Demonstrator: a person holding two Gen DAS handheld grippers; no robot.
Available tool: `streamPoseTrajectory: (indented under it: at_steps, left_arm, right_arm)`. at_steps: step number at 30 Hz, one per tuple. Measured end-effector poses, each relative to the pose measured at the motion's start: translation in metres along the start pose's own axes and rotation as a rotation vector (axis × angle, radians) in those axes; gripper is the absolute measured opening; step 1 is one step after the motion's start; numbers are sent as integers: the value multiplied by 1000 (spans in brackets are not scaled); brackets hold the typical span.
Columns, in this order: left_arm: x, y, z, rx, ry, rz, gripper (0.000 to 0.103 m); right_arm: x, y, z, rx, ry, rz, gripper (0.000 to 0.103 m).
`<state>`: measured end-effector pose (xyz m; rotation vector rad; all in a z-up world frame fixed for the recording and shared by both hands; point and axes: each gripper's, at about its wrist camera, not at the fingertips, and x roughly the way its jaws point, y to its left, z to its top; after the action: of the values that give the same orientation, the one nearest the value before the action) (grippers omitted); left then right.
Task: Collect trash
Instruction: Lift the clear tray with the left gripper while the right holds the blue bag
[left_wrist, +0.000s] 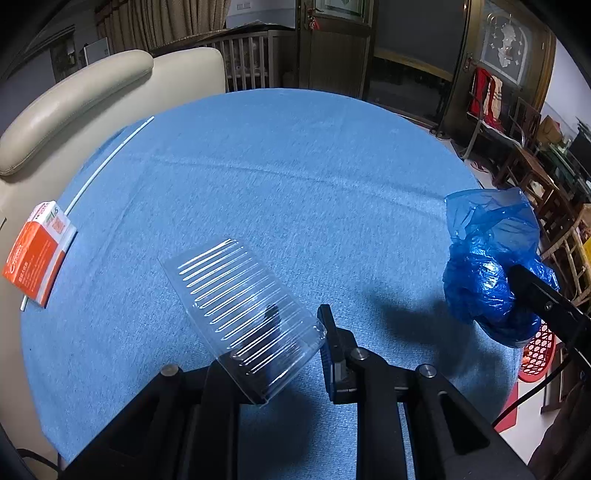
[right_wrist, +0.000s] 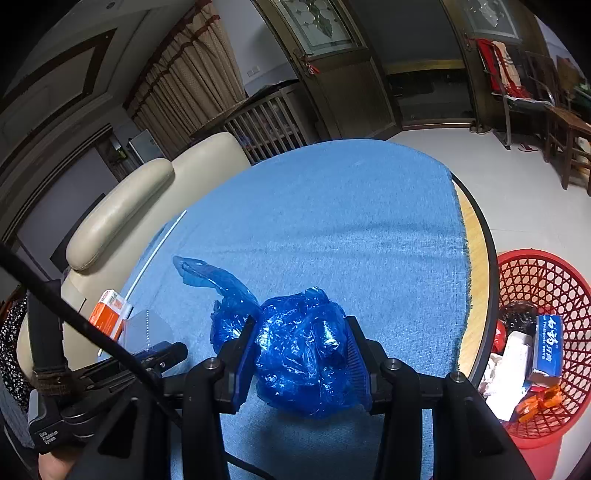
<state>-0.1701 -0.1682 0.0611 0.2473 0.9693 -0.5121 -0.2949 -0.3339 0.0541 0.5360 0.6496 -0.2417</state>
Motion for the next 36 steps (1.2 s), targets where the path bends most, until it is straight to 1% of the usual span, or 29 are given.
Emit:
streamPoseTrajectory:
  at_steps: [6, 10, 15, 21, 26, 30, 36]
  left_arm:
    - [3, -2, 6, 5, -2, 4, 22]
    - [2, -5, 2, 4, -1, 7, 22]
    - [-1, -8, 3, 13, -4, 10, 22]
    - [-3, -16, 4, 32, -7, 5, 22]
    - [-6, -32, 8, 63, -10, -11, 22]
    - [-9, -49, 10, 97, -18, -30, 22]
    - [-16, -79, 12, 149, -30, -71, 22]
  right_arm:
    - [3, 4, 3, -11, 6, 4, 48]
    - [5, 4, 6, -17, 9, 6, 48]
    - [5, -1, 6, -15, 7, 8, 48]
    - [-3, -9, 6, 1, -9, 0, 48]
    - [-18, -24, 5, 28, -32, -20, 48]
    - [-33, -43, 2, 62, -55, -51, 48]
    - [-65, -83, -3, 126, -98, -125, 48]
